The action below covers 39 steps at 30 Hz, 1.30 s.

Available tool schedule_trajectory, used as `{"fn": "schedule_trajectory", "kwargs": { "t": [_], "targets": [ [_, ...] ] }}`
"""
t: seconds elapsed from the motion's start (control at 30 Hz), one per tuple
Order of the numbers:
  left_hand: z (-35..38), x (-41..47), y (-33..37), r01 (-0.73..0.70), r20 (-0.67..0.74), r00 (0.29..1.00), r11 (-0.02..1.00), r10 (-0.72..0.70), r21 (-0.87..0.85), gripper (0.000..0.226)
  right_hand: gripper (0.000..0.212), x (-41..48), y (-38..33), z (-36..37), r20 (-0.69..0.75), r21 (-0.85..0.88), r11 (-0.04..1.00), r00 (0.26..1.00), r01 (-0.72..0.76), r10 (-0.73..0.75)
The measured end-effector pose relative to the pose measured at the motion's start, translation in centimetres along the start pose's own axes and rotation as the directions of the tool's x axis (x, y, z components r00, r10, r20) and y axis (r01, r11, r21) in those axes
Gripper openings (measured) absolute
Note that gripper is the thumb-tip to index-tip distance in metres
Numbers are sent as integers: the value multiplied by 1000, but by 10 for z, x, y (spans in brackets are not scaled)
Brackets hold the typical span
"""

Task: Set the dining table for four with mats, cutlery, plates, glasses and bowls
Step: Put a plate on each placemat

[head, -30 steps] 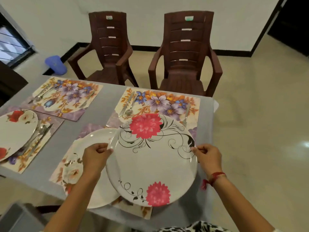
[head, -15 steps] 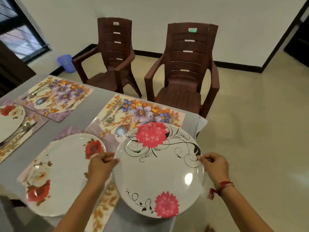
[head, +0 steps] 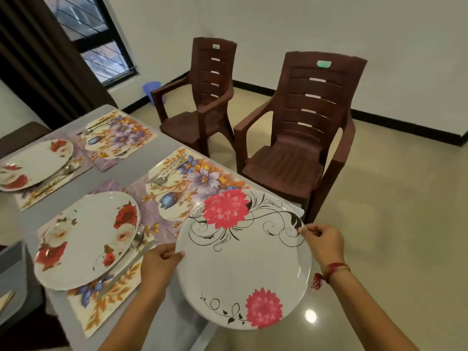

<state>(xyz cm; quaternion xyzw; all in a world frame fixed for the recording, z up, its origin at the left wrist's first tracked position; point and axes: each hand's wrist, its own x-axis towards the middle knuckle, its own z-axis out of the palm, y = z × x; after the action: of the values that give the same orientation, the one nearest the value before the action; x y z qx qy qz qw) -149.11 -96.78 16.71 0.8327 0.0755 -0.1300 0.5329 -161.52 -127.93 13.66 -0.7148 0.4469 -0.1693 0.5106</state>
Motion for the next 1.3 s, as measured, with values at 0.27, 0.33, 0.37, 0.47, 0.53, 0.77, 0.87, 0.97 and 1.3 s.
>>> {"fn": "schedule_trajectory", "kwargs": {
  "t": [0.27,0.33,0.37,0.47,0.53,0.77,0.87,0.97,1.3],
  "targets": [
    [48,38,18,91,-81,992,993,-97,-72,22,8,88,-21,12,91,-48,996,994,70,-65],
    [58,56,23,102,-102,988,990,-111,-96,20,8,118,-36,23,121,-73,992,988,103,-93],
    [62,65,27,113,-116,985,988,-125,-105,22,8,134,-46,30,137,-90,989,985,118,-105],
    [73,84,38,153,-176,968,978,-177,-142,24,6,177,-77,51,208,-133,975,967,179,-150],
    [79,95,44,179,-225,950,968,-217,-179,22,6,205,-98,70,269,-151,961,945,230,-184],
    [94,101,59,284,-351,864,924,-362,-255,19,9,272,-143,143,495,-200,906,836,373,-235],
    [104,99,61,311,-428,785,882,-448,-353,14,15,291,-159,181,620,-193,871,744,451,-248],
    [125,96,64,327,-499,692,842,-522,-428,14,19,312,-170,219,736,-171,837,632,519,-242],
    [207,100,65,266,-532,360,631,-766,-729,21,9,337,-206,316,929,-105,643,305,759,-209]
  ]
}}
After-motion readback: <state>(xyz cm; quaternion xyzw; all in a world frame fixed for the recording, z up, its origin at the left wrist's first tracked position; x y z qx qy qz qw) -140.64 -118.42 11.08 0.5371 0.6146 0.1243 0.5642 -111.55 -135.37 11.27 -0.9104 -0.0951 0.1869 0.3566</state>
